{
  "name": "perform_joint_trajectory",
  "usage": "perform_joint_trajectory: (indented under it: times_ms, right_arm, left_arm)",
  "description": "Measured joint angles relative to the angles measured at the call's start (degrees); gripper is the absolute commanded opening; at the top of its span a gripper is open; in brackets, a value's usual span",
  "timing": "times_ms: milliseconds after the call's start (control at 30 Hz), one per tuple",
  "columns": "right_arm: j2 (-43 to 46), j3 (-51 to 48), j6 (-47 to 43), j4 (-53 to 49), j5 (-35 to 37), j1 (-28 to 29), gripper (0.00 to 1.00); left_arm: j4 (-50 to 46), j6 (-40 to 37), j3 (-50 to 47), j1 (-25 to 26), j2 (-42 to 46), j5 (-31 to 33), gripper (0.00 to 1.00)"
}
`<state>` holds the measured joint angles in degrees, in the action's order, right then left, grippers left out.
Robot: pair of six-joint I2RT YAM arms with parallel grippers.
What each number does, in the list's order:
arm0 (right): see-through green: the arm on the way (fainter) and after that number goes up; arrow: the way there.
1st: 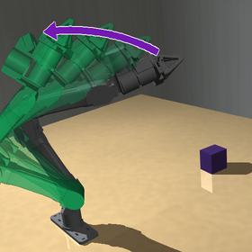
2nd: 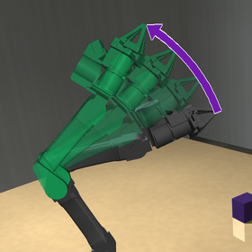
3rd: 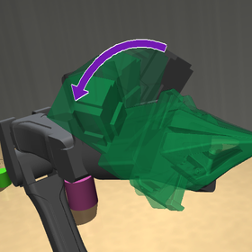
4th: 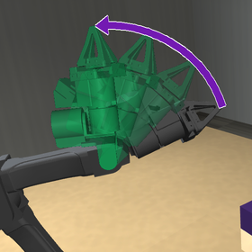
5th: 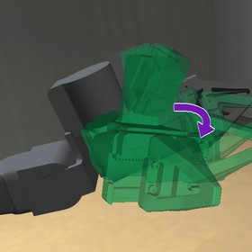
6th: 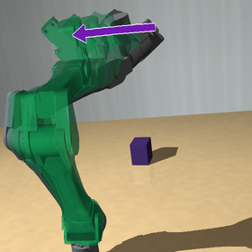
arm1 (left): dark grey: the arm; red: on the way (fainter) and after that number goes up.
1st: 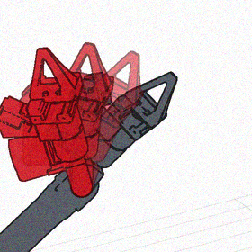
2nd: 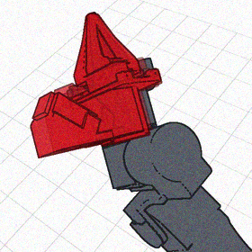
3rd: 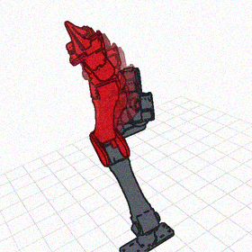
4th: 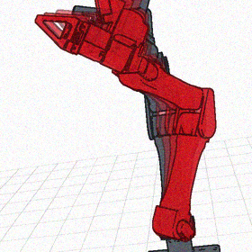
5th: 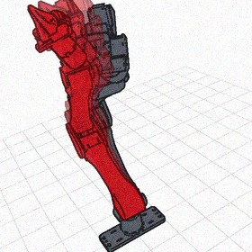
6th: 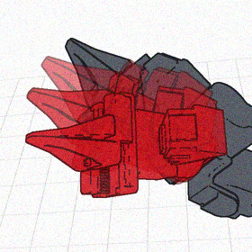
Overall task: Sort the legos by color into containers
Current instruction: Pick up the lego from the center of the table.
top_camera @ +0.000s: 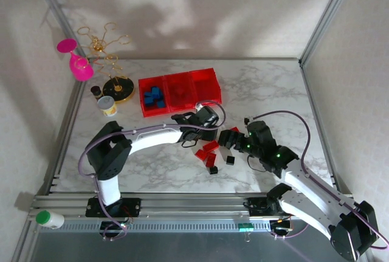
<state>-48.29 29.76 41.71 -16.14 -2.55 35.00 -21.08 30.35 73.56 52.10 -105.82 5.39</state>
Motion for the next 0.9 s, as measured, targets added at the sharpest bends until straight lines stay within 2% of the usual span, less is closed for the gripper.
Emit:
perform_joint_trajectory:
  times_ms: [267,633,900]
  right_arm:
    - [1.3,-0.2,0.1,-0.8,0.3,0.0,0.99]
    - [1.8,-0.8,0.1,-1.0,1.1,-0.1,0.99]
    - [1.8,-1.1,0.1,-1.1,1.1,-0.3,0.99]
  left_arm:
    - [-0.8,0.0,5.8,0.3,-7.0,0.6,0.79]
    - [-3.7,-0.4,8.5,0.3,-11.6,1.9,0.81]
    - [-4.2,-0.6,9.3,0.3,-12.5,1.7,0.7]
